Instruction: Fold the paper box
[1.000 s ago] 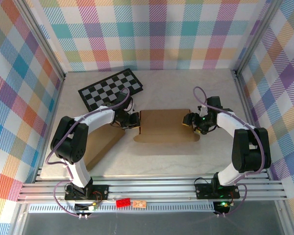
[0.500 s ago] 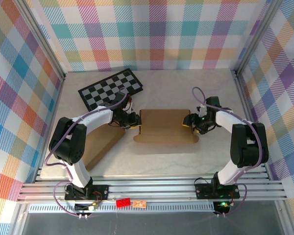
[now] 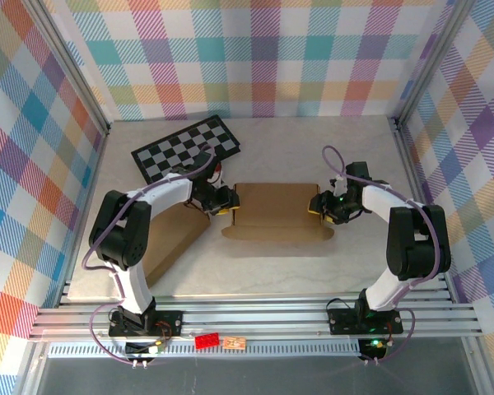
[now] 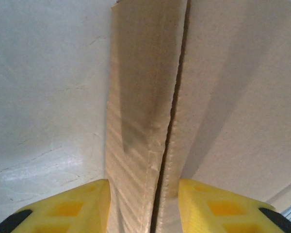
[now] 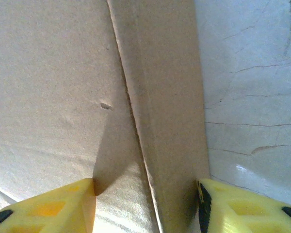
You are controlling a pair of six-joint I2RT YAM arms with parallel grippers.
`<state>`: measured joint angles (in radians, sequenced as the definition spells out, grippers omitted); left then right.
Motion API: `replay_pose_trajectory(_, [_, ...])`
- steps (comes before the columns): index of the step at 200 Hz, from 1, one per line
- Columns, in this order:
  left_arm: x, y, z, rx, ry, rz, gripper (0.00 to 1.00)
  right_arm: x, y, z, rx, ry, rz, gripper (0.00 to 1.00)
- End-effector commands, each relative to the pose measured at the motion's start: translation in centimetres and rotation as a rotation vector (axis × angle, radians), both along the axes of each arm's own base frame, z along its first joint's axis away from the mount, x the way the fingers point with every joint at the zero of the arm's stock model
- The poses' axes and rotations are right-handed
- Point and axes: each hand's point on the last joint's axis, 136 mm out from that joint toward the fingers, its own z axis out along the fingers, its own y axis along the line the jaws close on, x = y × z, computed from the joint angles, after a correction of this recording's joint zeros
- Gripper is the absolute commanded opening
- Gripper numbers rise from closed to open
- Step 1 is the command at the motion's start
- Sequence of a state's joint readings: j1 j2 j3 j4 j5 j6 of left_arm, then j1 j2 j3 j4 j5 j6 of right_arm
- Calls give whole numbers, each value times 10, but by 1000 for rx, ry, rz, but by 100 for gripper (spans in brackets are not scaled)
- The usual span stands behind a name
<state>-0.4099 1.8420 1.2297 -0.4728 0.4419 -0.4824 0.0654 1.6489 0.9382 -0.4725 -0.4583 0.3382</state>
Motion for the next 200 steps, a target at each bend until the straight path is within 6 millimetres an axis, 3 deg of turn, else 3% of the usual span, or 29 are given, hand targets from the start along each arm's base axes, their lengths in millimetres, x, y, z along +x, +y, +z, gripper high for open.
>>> replay_pose_trajectory(1, [4, -7, 5, -45, 6, -7, 39, -2, 2, 1, 16, 12, 29, 53])
replay_pose_trajectory(21, [4, -11, 5, -44, 3, -16, 35, -3, 6, 2, 32, 13, 35, 53])
replay_pose_trajectory(47, [-4, -8, -7, -30, 29, -9, 22, -4, 9, 5, 48, 5, 43, 53])
replay_pose_trajectory(96, [-17, 11, -28, 14, 59, 16, 3, -2, 5, 8, 36, -16, 32, 70])
replay_pose_trajectory(161, [-23, 22, -32, 22, 69, 14, 2, 12, -4, 23, 29, -57, -29, 91])
replay_pose_trajectory(200, [-28, 34, -36, 18, 77, 34, 2, 21, -1, 28, 61, -63, -15, 94])
